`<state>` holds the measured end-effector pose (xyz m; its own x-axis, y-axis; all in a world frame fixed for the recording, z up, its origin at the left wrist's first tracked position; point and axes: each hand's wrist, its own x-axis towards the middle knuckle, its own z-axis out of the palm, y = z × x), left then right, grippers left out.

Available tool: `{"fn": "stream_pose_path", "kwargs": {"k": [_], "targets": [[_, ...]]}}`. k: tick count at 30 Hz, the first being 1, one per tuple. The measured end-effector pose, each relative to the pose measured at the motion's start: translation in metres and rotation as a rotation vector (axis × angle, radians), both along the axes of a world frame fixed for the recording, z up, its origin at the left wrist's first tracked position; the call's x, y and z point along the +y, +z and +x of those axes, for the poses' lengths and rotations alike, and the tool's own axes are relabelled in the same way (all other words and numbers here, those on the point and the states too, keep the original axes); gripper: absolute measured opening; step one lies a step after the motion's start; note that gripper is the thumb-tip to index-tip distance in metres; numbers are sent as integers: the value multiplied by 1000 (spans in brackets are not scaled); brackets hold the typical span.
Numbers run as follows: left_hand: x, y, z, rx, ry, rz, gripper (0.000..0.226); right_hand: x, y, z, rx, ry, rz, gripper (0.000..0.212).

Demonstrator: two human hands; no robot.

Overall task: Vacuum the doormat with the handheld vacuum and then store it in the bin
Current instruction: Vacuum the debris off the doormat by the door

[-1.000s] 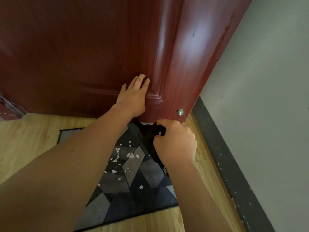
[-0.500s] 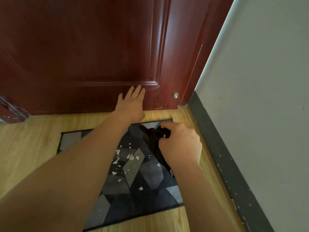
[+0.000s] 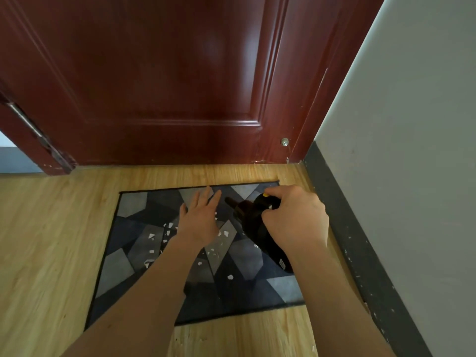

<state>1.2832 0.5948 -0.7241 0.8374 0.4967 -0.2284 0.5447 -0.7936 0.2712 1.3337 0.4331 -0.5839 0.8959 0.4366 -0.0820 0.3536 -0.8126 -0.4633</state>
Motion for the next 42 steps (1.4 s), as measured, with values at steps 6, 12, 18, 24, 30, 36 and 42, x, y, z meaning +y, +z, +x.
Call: {"fn": "stream_pose_path", "kwargs": {"k": [6, 12, 18, 24, 30, 36, 42], "targets": [[18, 2, -14, 5, 57, -14, 81, 7, -3, -12, -8, 50, -15, 40], [32, 1, -30, 51, 51, -13, 82, 16, -15, -20, 19, 84, -43, 42], [40, 2, -43, 89, 62, -26, 81, 21, -18, -24, 5, 80, -74, 44], [47, 0, -53, 74, 84, -20, 81, 25, -17, -29, 0, 102, -74, 41], [53, 0, -59, 77, 96, -37, 81, 34, -16, -37, 7, 119, -28, 40], [55, 0, -61, 81, 99, -46, 80, 41, -18, -43, 3, 151, -11, 37], [61, -3, -68, 91, 130, -39, 84, 48, -18, -49, -7, 183, -13, 39]]}}
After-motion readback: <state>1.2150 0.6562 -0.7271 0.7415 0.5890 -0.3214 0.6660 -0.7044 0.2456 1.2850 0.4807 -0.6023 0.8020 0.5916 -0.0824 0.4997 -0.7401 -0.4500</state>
